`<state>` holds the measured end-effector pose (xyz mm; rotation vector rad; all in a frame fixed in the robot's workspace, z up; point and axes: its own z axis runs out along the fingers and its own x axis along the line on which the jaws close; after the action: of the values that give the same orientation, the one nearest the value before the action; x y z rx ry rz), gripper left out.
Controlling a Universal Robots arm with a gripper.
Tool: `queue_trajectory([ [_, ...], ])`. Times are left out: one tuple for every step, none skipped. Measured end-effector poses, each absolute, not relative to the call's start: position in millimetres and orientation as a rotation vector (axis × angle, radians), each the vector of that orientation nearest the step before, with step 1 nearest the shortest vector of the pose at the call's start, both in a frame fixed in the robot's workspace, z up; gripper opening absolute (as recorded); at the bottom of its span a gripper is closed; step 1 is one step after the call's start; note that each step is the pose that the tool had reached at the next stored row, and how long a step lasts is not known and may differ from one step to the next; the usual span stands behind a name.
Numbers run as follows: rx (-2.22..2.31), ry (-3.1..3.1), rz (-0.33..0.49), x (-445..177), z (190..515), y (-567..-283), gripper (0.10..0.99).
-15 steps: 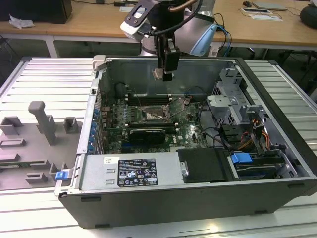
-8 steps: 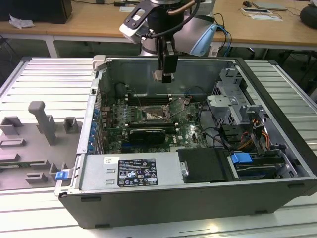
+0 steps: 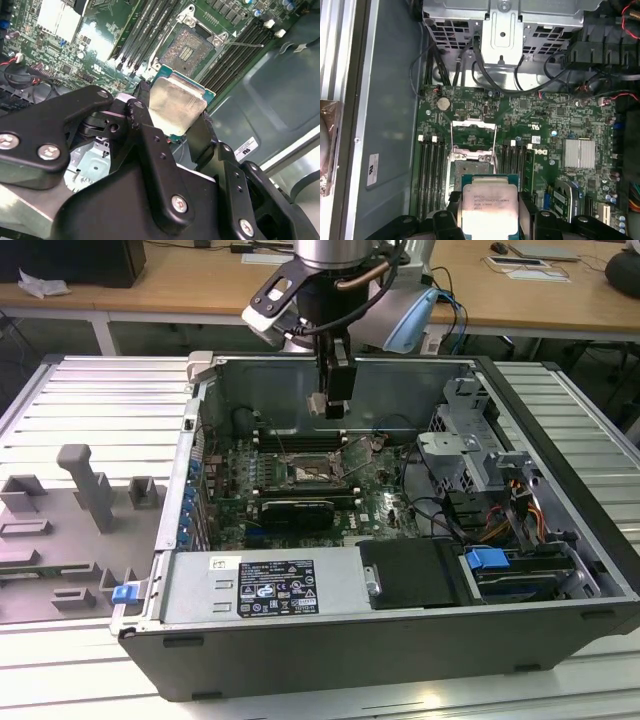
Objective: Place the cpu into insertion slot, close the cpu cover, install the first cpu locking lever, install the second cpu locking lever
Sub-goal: 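Place the cpu into insertion slot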
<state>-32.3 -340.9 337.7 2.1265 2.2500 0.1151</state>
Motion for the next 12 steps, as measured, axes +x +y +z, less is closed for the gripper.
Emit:
queue_trajectory([
  [2.127,2.25,0.115,-32.3,336.9,-340.9,0.537],
  [2.127,2.249,0.115,-32.3,336.3,-340.9,0.537],
  [2.128,2.249,0.115,-32.3,335.7,-340.9,0.537],
  [2.128,2.248,0.115,-32.3,335.0,-340.9,0.537],
  [2.129,2.248,0.115,-32.3,334.2,-340.9,0.537],
  [2.13,2.247,0.115,-32.3,333.6,-340.9,0.537],
  [2.13,2.247,0.115,-32.3,333.1,-340.9,0.537],
  [2.13,2.246,0.115,-32.3,332.7,-340.9,0.537],
  [2.131,2.246,0.115,-32.3,332.3,-340.9,0.537],
  [2.131,2.245,0.115,-32.3,331.6,-340.9,0.537],
  [2.132,2.245,0.115,-32.3,330.7,-340.9,0.537],
  [2.132,2.244,0.115,-32.3,330.0,-340.9,0.537],
])
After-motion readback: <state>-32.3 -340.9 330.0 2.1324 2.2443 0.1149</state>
